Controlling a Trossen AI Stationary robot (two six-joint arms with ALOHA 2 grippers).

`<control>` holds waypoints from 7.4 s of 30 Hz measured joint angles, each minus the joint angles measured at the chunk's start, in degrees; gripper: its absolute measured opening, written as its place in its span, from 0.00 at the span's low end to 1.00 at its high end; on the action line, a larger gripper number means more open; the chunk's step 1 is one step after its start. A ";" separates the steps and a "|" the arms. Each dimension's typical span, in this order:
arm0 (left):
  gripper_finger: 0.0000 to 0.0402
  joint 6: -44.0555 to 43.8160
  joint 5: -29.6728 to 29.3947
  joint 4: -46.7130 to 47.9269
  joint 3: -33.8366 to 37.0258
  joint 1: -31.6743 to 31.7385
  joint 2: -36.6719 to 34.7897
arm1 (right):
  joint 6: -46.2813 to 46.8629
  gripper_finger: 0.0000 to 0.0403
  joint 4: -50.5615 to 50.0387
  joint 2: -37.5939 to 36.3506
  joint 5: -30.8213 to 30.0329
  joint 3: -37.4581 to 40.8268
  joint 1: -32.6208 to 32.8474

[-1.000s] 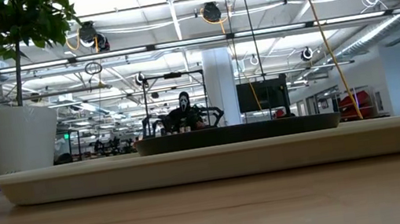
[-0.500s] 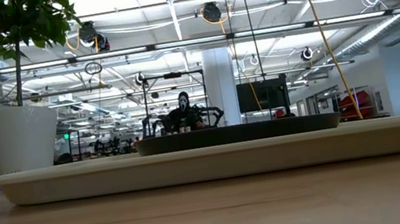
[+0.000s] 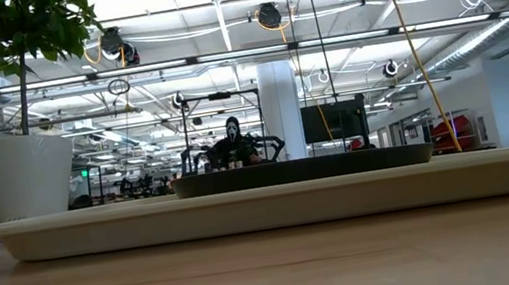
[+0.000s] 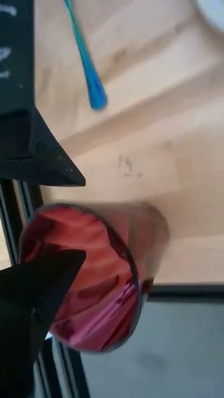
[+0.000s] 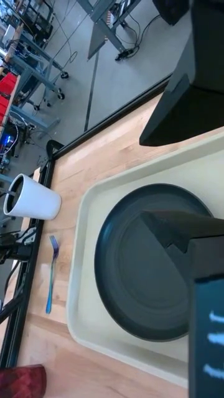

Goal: Pick and place plate/cup/fork/spoon on tray
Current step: Put the red cup on the top left of the tray, then put the fork to the right of the spoon on the tray

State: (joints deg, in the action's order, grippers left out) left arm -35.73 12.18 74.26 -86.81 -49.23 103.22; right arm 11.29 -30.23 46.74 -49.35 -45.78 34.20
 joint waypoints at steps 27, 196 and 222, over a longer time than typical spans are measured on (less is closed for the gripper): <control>0.02 -12.89 3.32 -0.93 3.79 3.68 0.00 | -2.11 0.42 0.40 -0.02 -2.55 1.68 -0.13; 0.36 5.51 -15.72 -3.85 3.29 66.14 -3.15 | -3.06 0.42 0.01 -0.02 -4.28 1.70 -0.11; 0.36 7.94 -19.66 4.68 -6.53 66.35 -3.21 | -3.00 0.42 -0.02 -0.01 -2.62 1.70 -0.11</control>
State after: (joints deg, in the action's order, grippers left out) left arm -27.79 -7.47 78.95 -93.34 17.12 100.01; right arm 8.29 -30.25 46.73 -51.97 -44.07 34.09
